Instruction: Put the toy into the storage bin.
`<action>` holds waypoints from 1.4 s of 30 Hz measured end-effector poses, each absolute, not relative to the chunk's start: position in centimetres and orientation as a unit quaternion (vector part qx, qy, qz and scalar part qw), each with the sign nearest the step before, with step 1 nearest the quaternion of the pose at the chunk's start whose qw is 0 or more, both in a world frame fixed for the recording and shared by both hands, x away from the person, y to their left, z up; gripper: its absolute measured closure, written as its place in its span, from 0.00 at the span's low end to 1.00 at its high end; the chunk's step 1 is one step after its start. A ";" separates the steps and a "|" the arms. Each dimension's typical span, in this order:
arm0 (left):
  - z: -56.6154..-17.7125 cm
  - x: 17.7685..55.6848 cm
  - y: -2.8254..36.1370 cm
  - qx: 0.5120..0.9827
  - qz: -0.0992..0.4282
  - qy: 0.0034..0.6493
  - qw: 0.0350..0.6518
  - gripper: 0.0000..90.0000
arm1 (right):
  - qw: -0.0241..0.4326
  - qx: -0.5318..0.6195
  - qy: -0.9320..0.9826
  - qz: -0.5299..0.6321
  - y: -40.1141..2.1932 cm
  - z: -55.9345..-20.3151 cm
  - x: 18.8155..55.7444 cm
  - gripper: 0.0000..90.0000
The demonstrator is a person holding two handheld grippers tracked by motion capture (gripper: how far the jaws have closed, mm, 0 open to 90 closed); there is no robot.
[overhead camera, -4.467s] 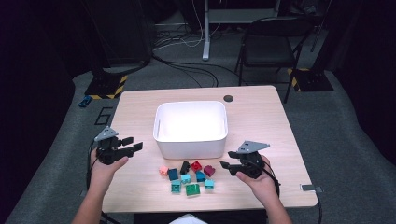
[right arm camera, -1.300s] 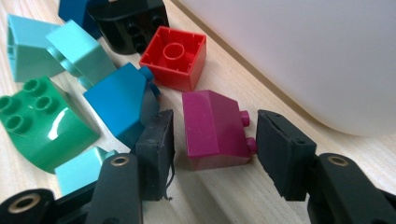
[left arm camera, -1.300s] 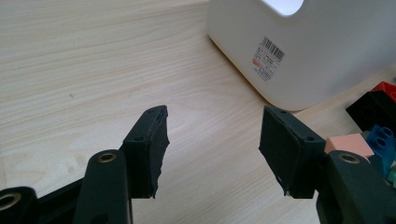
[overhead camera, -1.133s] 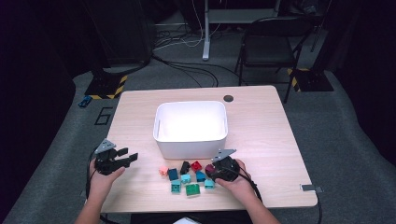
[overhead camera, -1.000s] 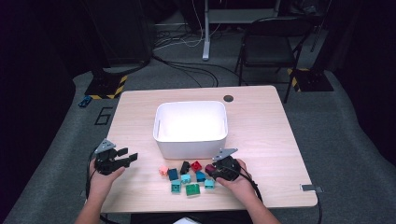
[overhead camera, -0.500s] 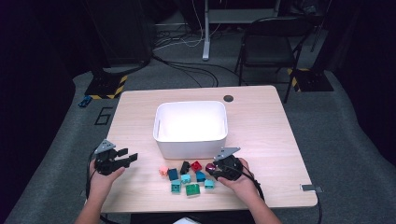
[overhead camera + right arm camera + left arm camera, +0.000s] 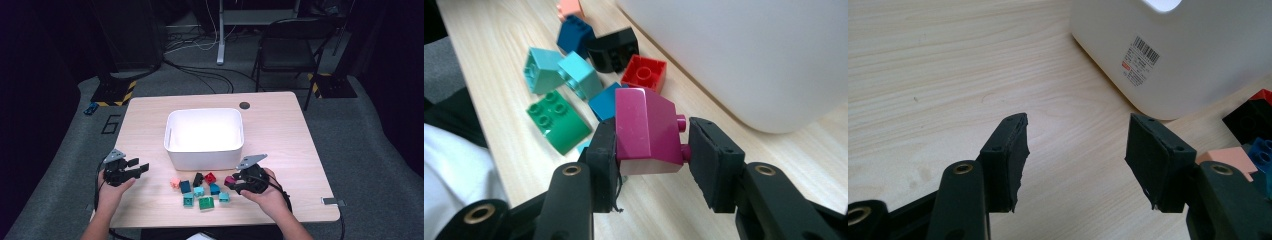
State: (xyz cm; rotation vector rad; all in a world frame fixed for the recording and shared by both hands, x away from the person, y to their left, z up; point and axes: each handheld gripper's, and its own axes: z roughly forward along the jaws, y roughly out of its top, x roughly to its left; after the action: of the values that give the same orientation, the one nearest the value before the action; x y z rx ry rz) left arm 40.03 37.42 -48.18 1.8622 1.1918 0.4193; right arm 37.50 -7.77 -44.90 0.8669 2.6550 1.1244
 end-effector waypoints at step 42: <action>-48.4 40.1 36.9 0.741 0.165 0.475 0.445 0.47 | 0.105 0.278 0.860 0.415 -5.4 -31.8 43.2 0.63</action>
State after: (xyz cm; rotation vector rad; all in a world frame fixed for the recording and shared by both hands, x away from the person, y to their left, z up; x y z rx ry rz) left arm 40.12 36.94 -48.37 1.8366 1.1773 0.4079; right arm 43.19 -5.42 -31.77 0.8203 2.5340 1.2229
